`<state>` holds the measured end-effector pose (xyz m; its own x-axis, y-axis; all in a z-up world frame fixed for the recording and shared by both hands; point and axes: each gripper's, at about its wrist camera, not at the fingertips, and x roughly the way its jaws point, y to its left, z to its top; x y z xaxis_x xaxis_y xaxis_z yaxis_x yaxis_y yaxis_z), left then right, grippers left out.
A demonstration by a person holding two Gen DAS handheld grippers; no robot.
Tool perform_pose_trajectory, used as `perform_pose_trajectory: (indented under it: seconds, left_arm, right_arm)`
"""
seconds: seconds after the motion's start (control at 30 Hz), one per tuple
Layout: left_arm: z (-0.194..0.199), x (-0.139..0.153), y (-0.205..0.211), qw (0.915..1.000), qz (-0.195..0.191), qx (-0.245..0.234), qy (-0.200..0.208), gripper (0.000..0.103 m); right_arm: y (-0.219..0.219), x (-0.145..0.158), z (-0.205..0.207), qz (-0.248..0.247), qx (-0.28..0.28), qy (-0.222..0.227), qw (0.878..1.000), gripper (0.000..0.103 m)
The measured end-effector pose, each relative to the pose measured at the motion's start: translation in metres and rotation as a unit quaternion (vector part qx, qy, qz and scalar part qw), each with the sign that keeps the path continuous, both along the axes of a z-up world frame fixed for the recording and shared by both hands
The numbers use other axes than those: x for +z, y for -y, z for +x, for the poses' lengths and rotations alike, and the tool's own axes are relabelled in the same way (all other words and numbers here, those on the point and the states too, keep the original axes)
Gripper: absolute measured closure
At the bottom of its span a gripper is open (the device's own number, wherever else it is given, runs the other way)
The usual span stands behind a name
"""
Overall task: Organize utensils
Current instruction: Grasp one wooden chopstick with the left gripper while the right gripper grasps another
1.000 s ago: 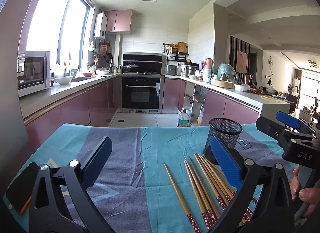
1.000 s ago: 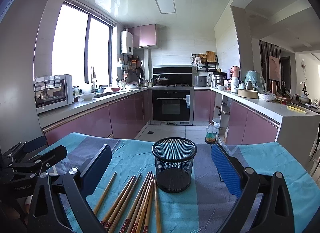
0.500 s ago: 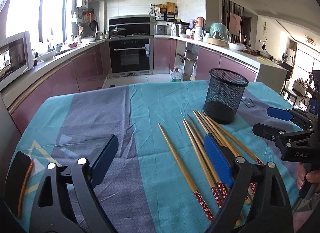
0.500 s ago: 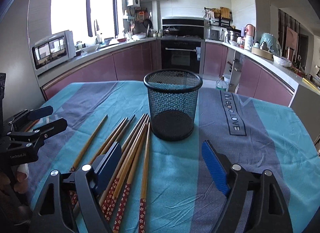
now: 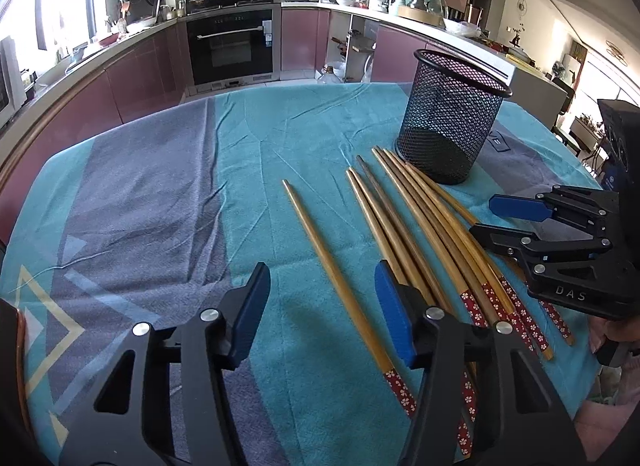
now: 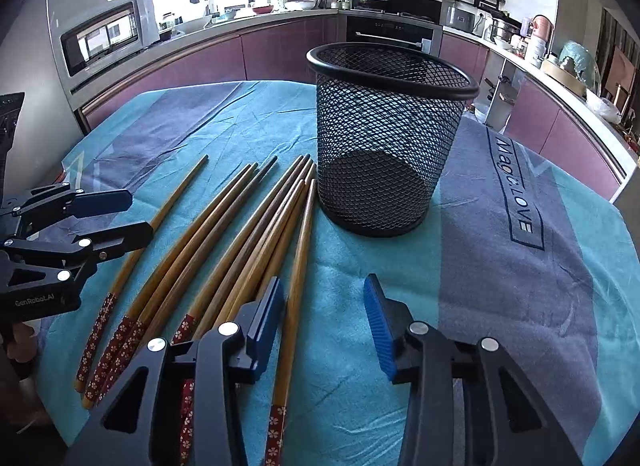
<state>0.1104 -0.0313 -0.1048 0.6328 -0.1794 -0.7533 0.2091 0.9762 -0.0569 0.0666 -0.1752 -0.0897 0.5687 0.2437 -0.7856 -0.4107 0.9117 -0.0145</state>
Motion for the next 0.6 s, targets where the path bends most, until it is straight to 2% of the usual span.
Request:
perform_pose_trajectory:
  seconds: [0.07,0.17,0.3,0.37,0.6]
  left_arm:
    - [0.006,-0.003,0.004,0.9999,-0.004,-0.008,-0.014,0.059]
    - [0.012,-0.006,0.010,0.9998,-0.003,-0.011,-0.018,0.059]
    - [0.020,-0.009,0.014,0.9998,0.000,-0.007,-0.019,0.071]
    - [0.020,-0.008,0.014,0.9998,-0.003,0.000,-0.021,0.086]
    - [0.015,-0.005,0.007,0.9994,-0.024,0.014,-0.021,0.093]
  right_arm:
    - [-0.004,-0.001,0.003,-0.005,0.004,0.000,1.000,0.066]
    - [-0.006,-0.001,0.008,-0.004,0.009,-0.007,1.000,0.069]
    - [-0.005,0.000,0.011,0.009,0.017,-0.017,1.000,0.080]
    - [-0.005,0.001,0.012,0.021,0.021,-0.024,0.999,0.095]
    - [0.001,0.010,0.007,0.049,0.021,-0.023,0.998,0.097]
